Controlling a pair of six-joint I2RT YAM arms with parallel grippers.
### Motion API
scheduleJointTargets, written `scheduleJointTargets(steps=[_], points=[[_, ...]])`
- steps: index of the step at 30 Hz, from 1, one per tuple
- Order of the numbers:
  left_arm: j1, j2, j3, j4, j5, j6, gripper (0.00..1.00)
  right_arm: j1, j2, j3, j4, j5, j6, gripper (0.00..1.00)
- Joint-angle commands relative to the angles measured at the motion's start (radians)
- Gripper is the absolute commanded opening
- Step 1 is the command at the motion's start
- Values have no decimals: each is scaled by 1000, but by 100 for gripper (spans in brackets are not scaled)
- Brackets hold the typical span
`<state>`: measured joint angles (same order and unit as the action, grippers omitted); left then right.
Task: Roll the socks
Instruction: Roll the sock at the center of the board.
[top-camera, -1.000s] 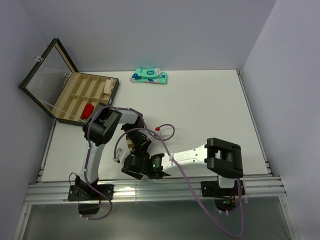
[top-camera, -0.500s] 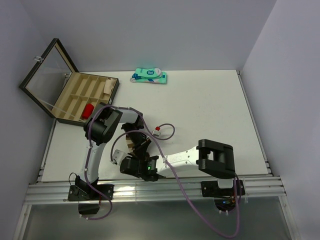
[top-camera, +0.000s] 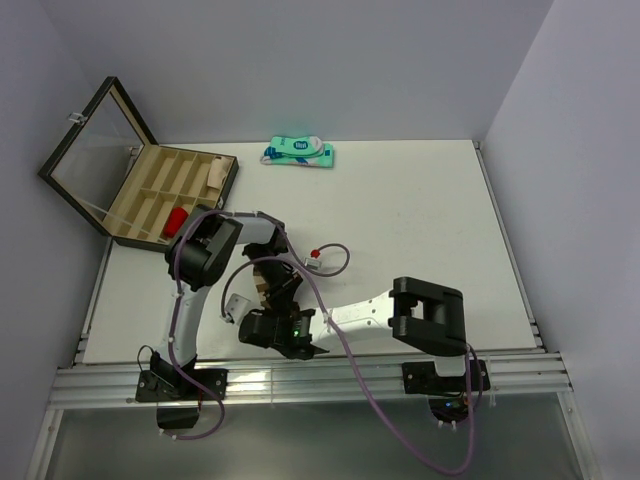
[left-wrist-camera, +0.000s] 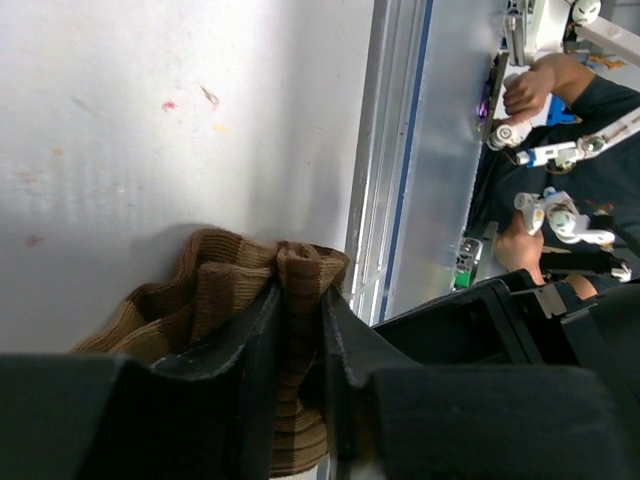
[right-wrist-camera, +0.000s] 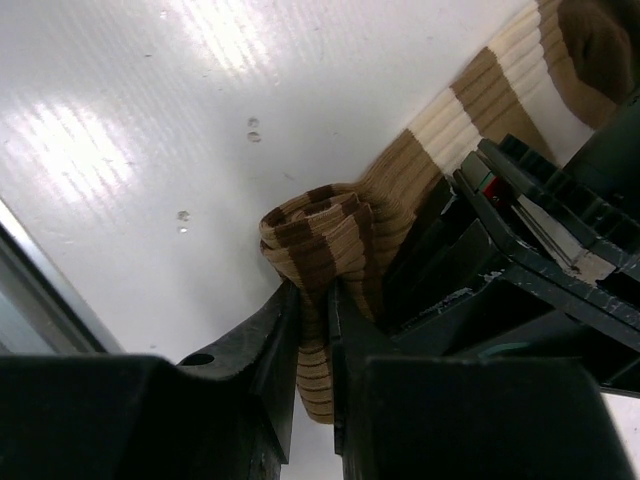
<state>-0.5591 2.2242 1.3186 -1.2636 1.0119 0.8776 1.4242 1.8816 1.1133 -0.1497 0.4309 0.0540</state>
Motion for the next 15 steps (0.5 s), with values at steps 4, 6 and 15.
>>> scheduleJointTargets(steps=[4,6,15], points=[[22,-84,64,44,16,-32,30,-36,37,-33,-54,-64,21,11],[28,-107,65,81,7,-52,32,-45,37,-30,-57,-83,27,10],[41,-202,36,242,-79,-193,35,-91,31,-15,-80,-162,47,9]])
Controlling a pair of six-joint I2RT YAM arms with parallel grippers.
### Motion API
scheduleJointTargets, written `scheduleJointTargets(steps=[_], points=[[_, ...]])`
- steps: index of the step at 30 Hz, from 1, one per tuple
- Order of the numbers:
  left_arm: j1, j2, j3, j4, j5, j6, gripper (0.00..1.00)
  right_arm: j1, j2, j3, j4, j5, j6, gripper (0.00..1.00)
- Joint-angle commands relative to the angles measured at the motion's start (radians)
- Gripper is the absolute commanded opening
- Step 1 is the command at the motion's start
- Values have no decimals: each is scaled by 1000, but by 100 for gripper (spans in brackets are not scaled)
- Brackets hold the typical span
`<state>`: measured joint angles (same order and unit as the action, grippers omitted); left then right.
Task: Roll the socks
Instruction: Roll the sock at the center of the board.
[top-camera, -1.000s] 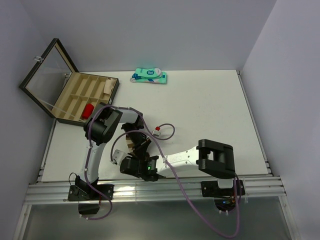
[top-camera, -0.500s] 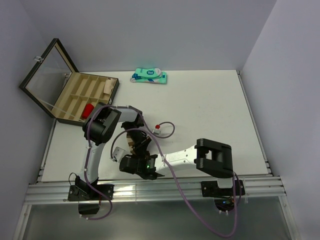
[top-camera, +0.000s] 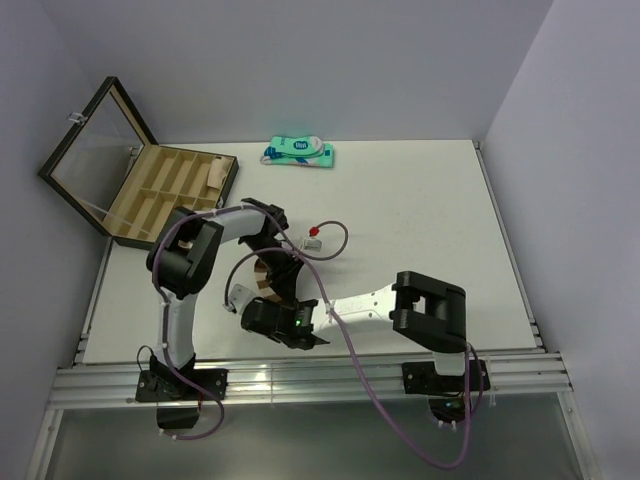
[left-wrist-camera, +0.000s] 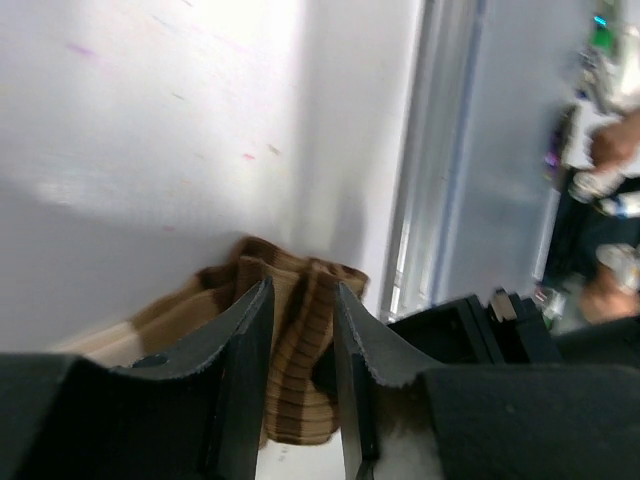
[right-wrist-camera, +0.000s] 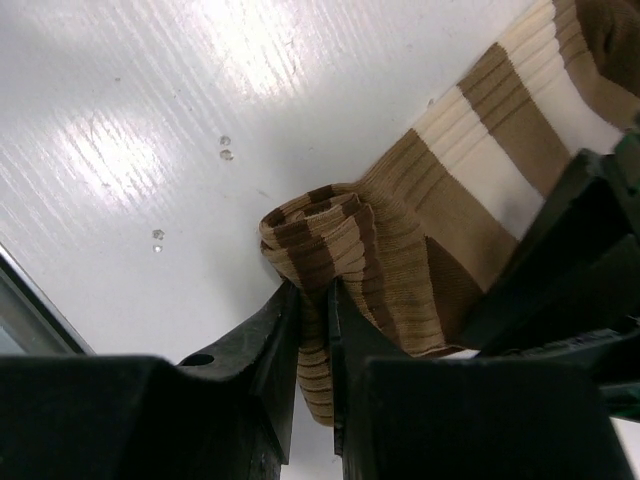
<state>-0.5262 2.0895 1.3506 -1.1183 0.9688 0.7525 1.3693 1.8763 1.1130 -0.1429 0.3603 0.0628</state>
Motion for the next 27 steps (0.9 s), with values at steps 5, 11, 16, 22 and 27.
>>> scheduleJointTargets(steps=[5,11,16,22,27], points=[[51,-184,-54,355,-148,-280,32,-79,11,-10,-95,-200,66,8],[155,-302,-79,587,-353,-533,34,-167,-2,16,-129,-293,81,9],[254,-382,-68,666,-415,-611,34,-249,30,57,-181,-429,91,9],[325,-541,-137,775,-464,-650,34,-387,83,114,-236,-715,94,11],[330,-646,-192,785,-484,-582,35,-495,171,202,-290,-894,101,13]])
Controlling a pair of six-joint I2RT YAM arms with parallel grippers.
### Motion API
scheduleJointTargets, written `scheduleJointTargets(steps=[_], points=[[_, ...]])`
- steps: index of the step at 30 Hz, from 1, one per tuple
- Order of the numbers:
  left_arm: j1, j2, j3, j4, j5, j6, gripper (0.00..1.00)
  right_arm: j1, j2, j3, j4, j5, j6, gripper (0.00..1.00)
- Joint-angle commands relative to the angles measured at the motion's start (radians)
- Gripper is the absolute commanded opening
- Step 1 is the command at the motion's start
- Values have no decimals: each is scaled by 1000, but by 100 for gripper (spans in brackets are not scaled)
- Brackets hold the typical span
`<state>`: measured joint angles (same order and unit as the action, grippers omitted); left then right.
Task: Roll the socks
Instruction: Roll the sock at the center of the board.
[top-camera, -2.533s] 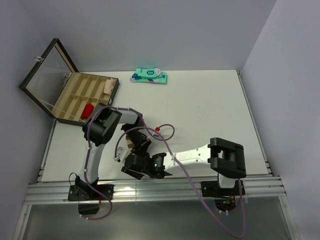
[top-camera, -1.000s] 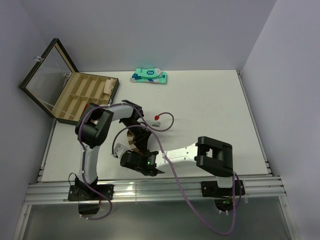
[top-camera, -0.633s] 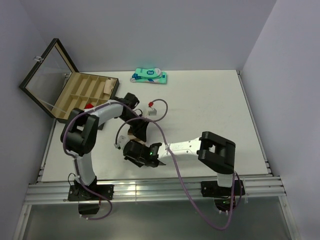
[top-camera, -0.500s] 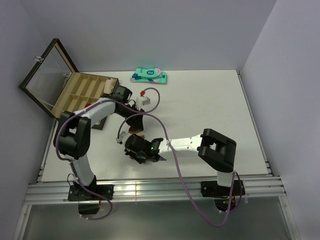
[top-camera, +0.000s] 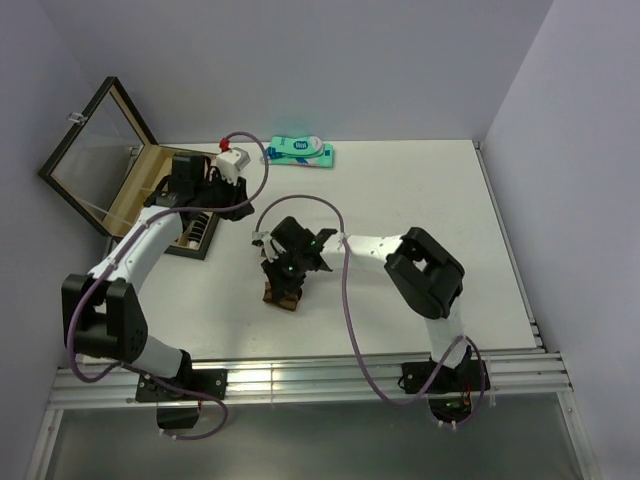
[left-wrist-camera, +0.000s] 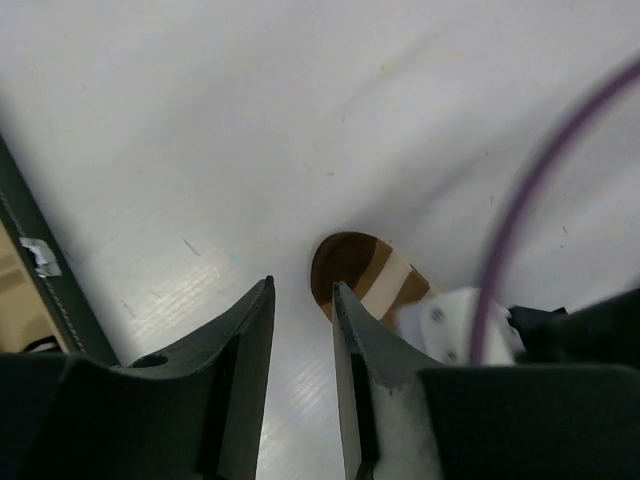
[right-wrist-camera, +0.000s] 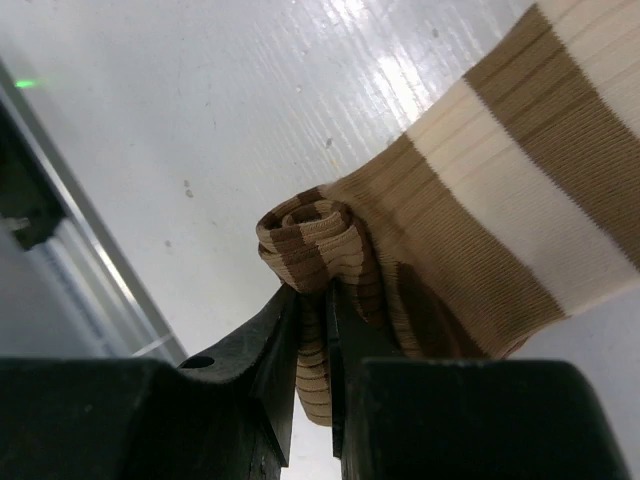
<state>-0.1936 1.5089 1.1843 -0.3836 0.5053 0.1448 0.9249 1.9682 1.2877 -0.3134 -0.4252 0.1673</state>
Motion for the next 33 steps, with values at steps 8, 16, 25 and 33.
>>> scheduleJointTargets(steps=[8,16,25,33], points=[[-44,-236,-199,11,-36,301,38,-167,204,123,-162,-351,15,15],[-360,-484,-552,116,-230,513,44,-221,265,153,-156,-478,37,16],[-535,-472,-621,163,-292,532,43,-247,337,216,-188,-557,60,17],[-705,-429,-675,256,-379,512,43,-253,340,225,-196,-561,72,17]])
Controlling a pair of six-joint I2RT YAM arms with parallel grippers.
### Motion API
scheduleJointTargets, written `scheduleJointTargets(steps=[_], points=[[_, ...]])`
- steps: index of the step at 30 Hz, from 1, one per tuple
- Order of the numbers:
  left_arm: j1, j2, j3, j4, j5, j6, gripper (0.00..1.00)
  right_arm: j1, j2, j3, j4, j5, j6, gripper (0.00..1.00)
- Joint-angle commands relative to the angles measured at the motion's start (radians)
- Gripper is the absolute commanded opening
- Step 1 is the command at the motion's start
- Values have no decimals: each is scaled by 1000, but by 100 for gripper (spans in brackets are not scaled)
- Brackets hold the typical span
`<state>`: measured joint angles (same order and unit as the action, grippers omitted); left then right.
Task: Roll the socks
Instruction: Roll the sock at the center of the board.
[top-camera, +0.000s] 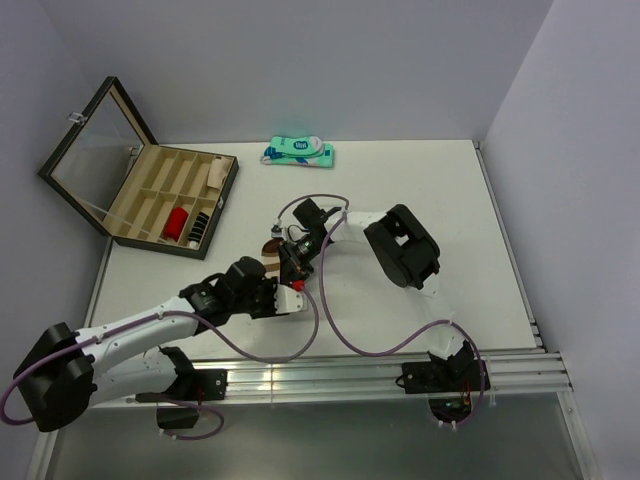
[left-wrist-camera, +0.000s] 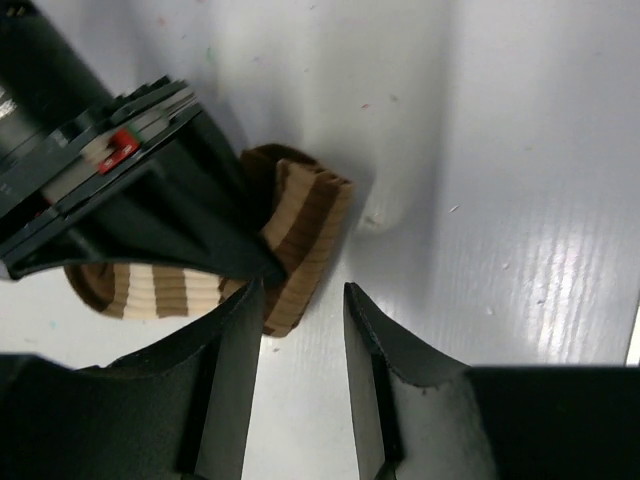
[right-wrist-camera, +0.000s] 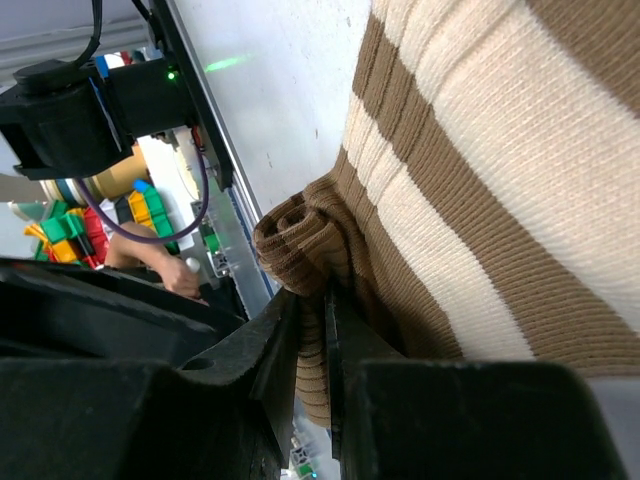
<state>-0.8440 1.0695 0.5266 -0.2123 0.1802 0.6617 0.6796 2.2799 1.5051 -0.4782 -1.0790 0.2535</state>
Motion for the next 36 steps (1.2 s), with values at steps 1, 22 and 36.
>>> scheduleJointTargets(steps=[1,22,36], points=[[-70,15,-23,97,-59,-4,43,-6,30,9,-34,93,-13,17],[-150,181,-79,367,-136,1,43,-12,32,-20,-23,117,-16,17],[-15,267,-5,265,-30,9,38,-12,10,-54,-4,174,0,17]])
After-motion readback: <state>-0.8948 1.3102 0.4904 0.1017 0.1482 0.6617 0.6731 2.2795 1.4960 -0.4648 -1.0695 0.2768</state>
